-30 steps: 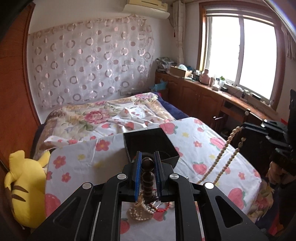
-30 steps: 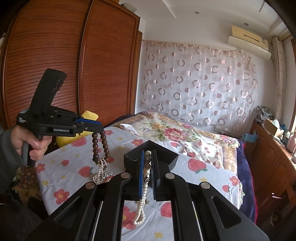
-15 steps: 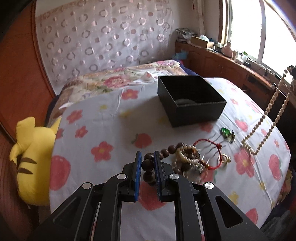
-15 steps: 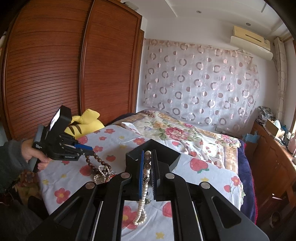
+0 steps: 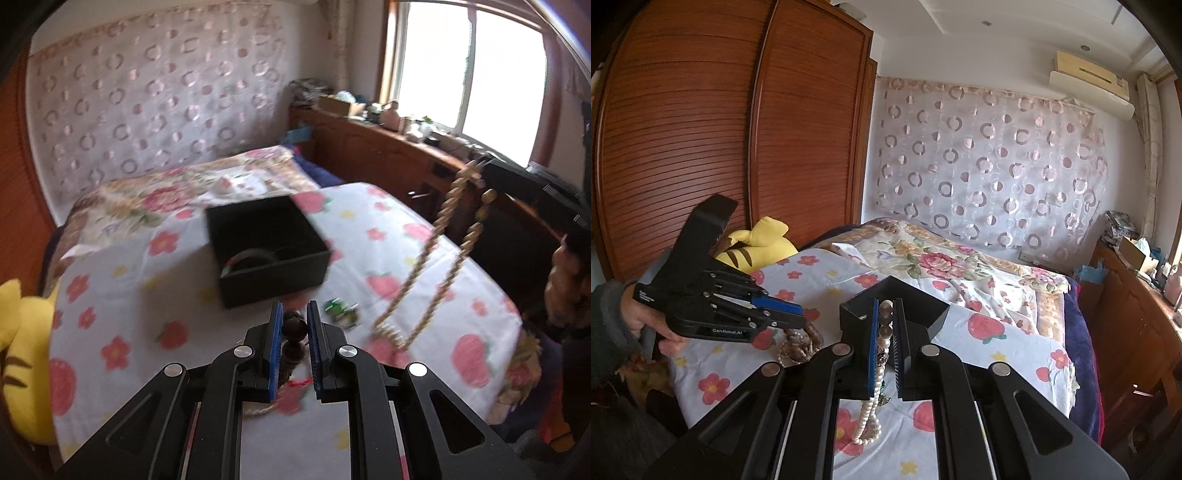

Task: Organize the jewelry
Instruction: 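Carry the bead bracelet over the black box with the left tool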

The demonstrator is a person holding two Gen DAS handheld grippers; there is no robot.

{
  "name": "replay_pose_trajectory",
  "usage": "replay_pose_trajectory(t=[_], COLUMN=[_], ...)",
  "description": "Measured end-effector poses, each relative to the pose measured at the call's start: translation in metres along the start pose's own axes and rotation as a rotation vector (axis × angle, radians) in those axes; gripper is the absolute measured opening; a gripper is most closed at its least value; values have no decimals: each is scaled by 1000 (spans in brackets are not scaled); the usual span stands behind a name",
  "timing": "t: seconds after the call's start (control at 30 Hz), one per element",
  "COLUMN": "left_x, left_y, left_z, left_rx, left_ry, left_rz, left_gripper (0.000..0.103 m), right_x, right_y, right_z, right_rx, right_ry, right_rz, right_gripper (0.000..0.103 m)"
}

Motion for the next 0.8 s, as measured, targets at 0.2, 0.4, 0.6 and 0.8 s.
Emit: replay_pose_trajectory(t=[0.2,0.4,0.6,0.8], left_x=[-8,-10,-13,-14], left_y=[-23,-49,-72,-87], left_z=[17,37,52,70], left_rx=[-73,-133,-190,-237], left_ry=[34,62,66,47], left_rz=[25,40,32,18], left_gripper=[12,12,12,12], right_x=[-4,-11,-10,-10], right_y=[7,9,6,6], right_z=[-5,-2,0,4], right_rx=[18,15,8,3], right_ry=[3,4,10,18], right_rz=[-4,-21,-14,-17], right_gripper=[8,8,8,8])
Point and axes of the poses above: each gripper's, at about its wrist camera, not at the fingertips, and z roughly against the way its jaws point, x to its left, y to its underside, the point moved 1 cm from there along -z, roughly the way its jaws point, and after that the axes turned 1 degree about -x, right-handed, at the moved point
